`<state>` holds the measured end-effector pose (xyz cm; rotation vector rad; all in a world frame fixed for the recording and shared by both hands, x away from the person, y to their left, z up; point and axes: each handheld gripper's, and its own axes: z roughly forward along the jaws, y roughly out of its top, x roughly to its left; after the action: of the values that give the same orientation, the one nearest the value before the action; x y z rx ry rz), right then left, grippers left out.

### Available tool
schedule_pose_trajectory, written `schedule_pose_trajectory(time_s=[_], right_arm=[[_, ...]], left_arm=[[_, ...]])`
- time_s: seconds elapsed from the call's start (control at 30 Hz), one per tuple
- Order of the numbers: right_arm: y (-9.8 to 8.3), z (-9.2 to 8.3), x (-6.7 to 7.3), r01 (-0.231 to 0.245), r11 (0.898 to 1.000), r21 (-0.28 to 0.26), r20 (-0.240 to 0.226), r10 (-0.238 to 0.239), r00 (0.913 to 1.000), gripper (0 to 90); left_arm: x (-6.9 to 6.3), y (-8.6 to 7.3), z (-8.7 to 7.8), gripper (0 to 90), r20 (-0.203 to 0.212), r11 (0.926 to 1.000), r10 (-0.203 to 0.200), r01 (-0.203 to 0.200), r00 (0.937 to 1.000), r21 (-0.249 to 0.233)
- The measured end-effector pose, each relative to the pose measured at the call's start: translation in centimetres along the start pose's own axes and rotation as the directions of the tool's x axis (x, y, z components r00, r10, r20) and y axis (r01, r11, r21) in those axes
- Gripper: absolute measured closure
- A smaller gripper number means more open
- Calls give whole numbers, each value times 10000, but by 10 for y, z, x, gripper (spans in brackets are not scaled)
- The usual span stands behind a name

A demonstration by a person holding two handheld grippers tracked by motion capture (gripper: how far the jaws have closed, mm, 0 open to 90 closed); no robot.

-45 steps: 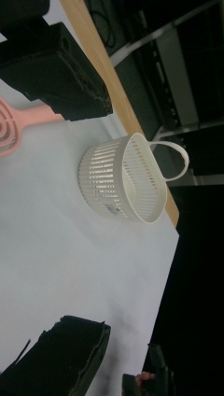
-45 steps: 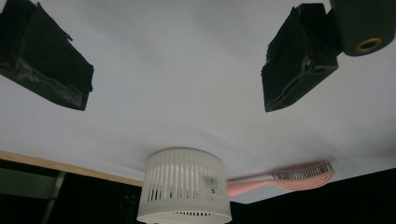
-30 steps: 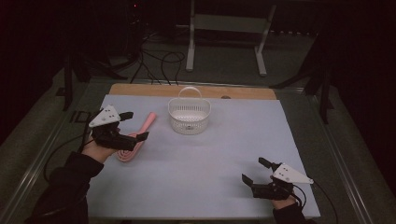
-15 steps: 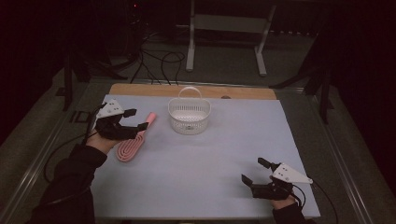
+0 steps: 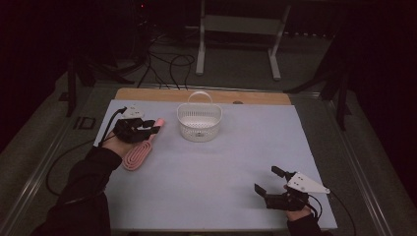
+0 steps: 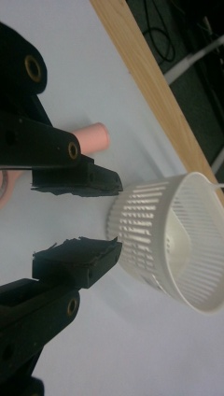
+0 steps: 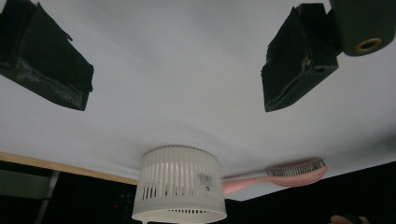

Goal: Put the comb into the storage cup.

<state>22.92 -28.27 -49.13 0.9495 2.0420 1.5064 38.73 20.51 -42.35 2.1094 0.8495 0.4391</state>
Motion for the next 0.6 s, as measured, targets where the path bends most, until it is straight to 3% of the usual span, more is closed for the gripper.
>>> schedule_pose_trajectory(time_s=[0.1,0.13,0.37,0.43,0.5,0.6], right_arm=[[0,0,0,-1,10000,-2,-3,1,10000,88],[0,-1,0,6,10000,-30,-1,-6,10000,88],[0,0,1,-16,10000,-9,-58,16,10000,88],[0,0,1,16,10000,-17,-62,-16,10000,88],[0,0,1,-11,10000,-23,-78,11,10000,88],[0,0,1,-34,10000,-1,-106,34,9999,88]], left_arm=[[1,-1,6,700,-127,9998,34,-32,9999,172],[1,-1,8,763,-149,9997,73,-69,9999,245],[5,-4,23,887,-306,9959,334,-307,9990,853],[6,-4,28,896,-337,9936,400,-362,9986,1066],[8,-5,38,898,-439,9853,629,-550,9971,1618],[9,-5,43,900,-446,9821,696,-606,9966,1784]])
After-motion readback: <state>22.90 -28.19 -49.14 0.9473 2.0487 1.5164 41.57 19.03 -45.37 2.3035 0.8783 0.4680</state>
